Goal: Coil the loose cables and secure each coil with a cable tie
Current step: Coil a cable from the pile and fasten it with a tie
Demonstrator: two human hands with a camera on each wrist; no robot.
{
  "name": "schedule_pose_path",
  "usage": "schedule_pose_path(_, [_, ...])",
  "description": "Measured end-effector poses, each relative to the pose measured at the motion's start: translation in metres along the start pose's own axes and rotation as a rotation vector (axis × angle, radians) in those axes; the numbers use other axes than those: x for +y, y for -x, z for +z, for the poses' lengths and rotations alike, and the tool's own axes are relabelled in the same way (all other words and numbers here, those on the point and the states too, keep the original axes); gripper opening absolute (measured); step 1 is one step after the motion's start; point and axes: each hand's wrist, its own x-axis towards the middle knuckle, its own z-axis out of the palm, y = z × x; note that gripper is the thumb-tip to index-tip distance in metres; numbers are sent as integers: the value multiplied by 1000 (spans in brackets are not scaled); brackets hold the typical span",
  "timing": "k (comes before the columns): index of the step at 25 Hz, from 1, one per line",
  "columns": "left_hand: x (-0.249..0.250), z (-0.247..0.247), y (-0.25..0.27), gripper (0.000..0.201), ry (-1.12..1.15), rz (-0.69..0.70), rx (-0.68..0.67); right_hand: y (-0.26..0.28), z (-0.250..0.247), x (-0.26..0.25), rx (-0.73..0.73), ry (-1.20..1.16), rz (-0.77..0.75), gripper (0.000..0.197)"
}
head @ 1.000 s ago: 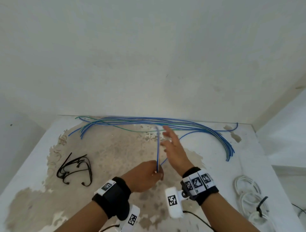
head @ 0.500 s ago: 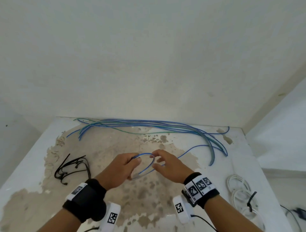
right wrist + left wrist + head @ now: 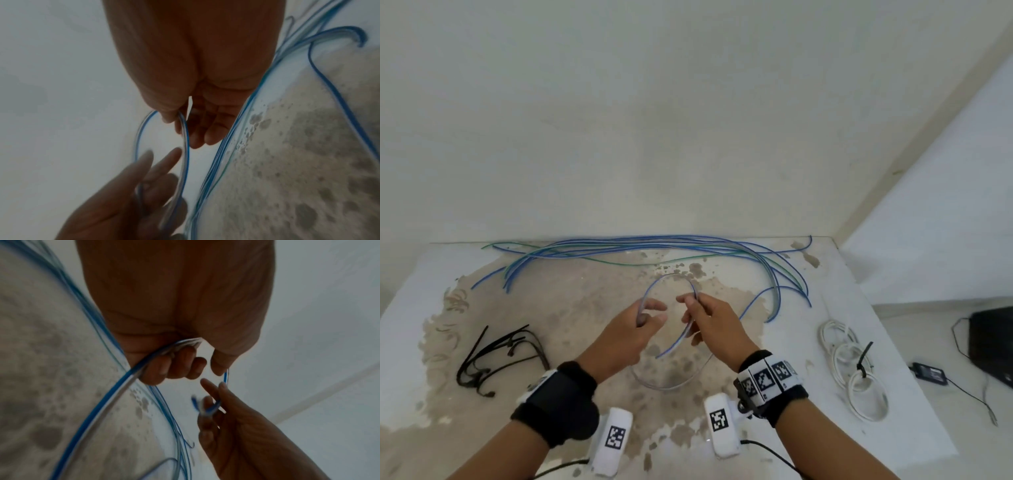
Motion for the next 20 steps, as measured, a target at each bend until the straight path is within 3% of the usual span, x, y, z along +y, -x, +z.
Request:
schedule_pose_path(3, [3,24,-13,25,-78,-59,-125,0,1,-1,58,-108,96,28])
schedule_pose_path(9, [7,52,-40,26,-283,-75,-195,-8,-29,21,7,-39,202,30])
schedule_pose_path(12, [12,76,-58,28,-288,-135,-147,-28,-71,46,-89,-88,329,38])
schedule_pose_path(14, [14,93,-70,24,-230,-203,-134,-50,-108,77,23,-169,438,31])
schedule_pose_path(15, [14,102,-77,23,-210,-242,-148,-62,-127,94,108,-101,484,30])
schedule_pose_path(17, [6,125,-89,20,-187,-329,-202,-83,-158,125,243,253,564,40])
schedule_pose_path(20, [-15,159,-106,19,-175,-467,-275,-108,-175,153,285,457,684,60])
